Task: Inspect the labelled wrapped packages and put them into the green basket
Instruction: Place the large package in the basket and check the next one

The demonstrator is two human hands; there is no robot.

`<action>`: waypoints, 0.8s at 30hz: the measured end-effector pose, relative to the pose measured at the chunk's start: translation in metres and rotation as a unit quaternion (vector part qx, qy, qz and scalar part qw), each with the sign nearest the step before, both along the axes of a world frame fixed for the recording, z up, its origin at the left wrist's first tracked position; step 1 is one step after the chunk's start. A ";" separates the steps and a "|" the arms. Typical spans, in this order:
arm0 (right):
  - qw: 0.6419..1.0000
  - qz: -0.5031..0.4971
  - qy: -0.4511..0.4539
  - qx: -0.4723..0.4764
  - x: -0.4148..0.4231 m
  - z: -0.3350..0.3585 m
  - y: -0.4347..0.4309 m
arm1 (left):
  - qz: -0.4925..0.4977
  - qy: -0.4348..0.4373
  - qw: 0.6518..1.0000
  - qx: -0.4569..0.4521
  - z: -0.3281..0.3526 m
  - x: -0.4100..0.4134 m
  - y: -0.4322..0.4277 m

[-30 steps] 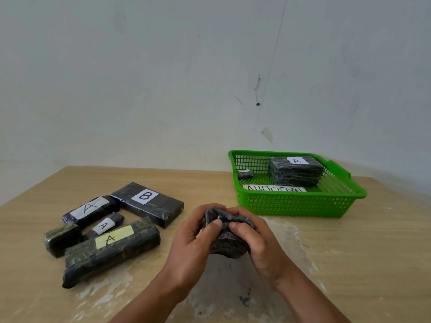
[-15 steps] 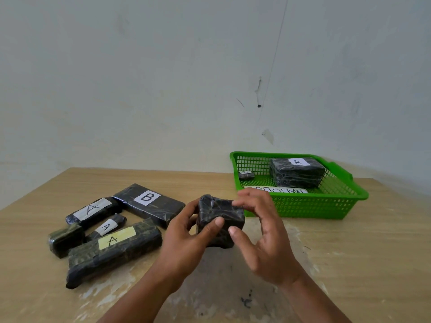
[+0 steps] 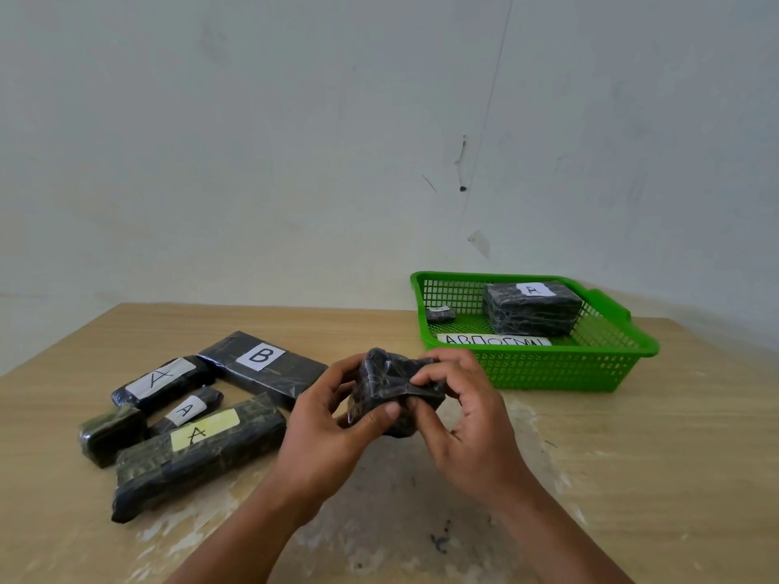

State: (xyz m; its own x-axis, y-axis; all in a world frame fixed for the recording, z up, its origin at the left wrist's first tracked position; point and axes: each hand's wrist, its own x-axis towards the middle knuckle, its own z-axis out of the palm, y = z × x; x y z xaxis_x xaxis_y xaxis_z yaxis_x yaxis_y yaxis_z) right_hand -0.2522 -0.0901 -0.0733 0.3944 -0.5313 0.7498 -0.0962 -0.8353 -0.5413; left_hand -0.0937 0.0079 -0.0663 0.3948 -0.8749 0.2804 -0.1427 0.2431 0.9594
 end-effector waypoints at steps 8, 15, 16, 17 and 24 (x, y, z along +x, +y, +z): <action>0.892 0.117 -0.157 0.408 0.005 0.009 0.015 | 0.071 -0.087 0.994 -0.020 -0.004 -0.006 -0.002; 0.805 0.209 -0.172 0.527 0.008 0.013 0.017 | 0.088 -0.105 0.989 -0.048 -0.009 -0.011 -0.003; 0.801 0.210 -0.180 0.531 0.008 0.013 0.016 | 0.085 -0.110 0.989 -0.047 -0.008 -0.011 -0.003; 0.804 0.205 -0.181 0.528 0.008 0.013 0.015 | 0.082 -0.119 0.989 -0.043 -0.008 -0.011 -0.003; 0.893 0.149 -0.090 0.414 0.003 0.013 0.013 | 0.089 -0.089 0.992 -0.027 0.001 -0.010 0.000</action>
